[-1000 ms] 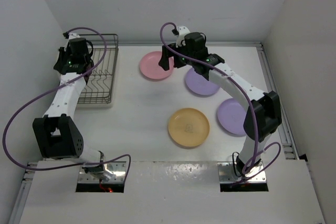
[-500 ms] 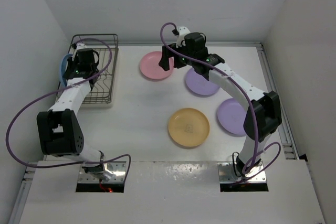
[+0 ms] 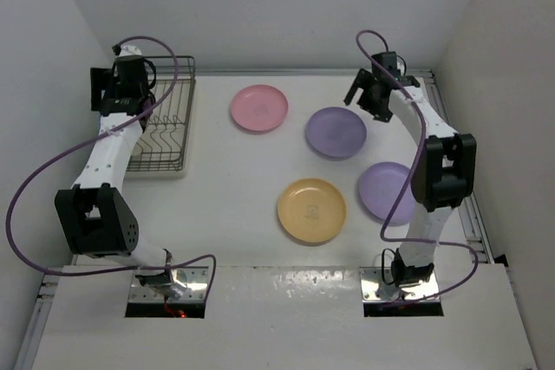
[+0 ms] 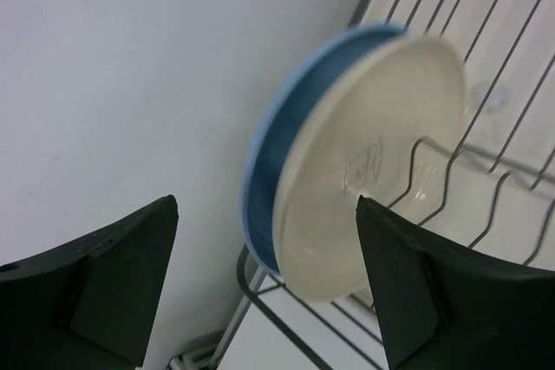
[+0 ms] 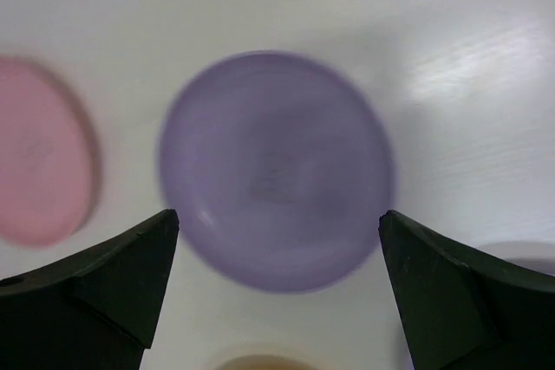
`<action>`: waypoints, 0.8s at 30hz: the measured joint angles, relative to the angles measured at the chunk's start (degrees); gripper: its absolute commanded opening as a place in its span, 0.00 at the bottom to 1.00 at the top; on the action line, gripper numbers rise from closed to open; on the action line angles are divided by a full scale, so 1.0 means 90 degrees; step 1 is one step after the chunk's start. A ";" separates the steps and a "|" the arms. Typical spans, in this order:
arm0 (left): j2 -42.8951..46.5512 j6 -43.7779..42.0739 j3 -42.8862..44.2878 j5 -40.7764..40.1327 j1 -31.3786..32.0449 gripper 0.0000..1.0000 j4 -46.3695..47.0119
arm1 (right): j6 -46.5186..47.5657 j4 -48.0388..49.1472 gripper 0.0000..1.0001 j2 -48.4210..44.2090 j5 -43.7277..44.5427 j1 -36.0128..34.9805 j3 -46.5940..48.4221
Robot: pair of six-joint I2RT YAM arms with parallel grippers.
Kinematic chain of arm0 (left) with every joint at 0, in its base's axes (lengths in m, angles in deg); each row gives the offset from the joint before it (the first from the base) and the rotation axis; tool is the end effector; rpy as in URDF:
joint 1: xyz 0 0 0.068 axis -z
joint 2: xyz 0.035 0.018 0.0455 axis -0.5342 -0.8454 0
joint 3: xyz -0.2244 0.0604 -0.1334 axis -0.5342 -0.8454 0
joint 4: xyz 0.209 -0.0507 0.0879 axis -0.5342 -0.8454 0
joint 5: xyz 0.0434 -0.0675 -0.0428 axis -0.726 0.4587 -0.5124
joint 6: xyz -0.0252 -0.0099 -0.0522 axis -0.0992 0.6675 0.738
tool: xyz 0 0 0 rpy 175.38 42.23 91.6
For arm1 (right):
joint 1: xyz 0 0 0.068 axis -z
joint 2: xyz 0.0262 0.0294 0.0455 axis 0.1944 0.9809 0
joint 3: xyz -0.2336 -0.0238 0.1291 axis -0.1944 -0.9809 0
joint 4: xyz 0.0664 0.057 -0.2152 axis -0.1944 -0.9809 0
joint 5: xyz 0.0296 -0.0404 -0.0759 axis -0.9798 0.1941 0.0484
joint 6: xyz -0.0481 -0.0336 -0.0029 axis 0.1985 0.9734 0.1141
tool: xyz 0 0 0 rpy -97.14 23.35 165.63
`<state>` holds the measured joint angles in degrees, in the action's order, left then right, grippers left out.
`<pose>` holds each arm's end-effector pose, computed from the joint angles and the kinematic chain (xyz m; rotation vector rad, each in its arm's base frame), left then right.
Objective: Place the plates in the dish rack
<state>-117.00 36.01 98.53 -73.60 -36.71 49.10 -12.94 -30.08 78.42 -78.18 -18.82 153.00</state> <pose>0.3124 0.0532 0.3404 -0.3736 2.0125 0.9214 0.3977 0.0493 0.2674 0.7019 2.3222 0.2653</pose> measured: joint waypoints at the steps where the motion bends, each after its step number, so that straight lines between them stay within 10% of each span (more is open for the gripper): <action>1: 0.0000 0.0002 0.0185 0.0083 0.0007 0.89 -0.0053 | -0.0053 -0.0114 0.93 0.0143 0.0158 0.0136 0.0000; 9: 0.0010 -0.0119 0.1848 0.1625 0.0277 0.89 -0.1251 | -0.0359 -0.0704 0.64 0.1945 0.0508 0.0731 0.0367; 16: 0.0022 -0.0274 0.1962 0.3439 0.0442 0.89 -0.2399 | -0.0289 -0.0656 0.00 0.2076 0.0478 0.0699 0.0321; 24: 0.0024 -0.0425 0.1962 0.5183 0.0454 0.82 -0.3055 | 0.0333 -0.0177 0.00 0.1205 0.0789 0.0534 -0.0143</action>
<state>-116.78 32.18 116.20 -26.96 -32.63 21.61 -9.94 -31.67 89.26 -71.08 -14.02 151.71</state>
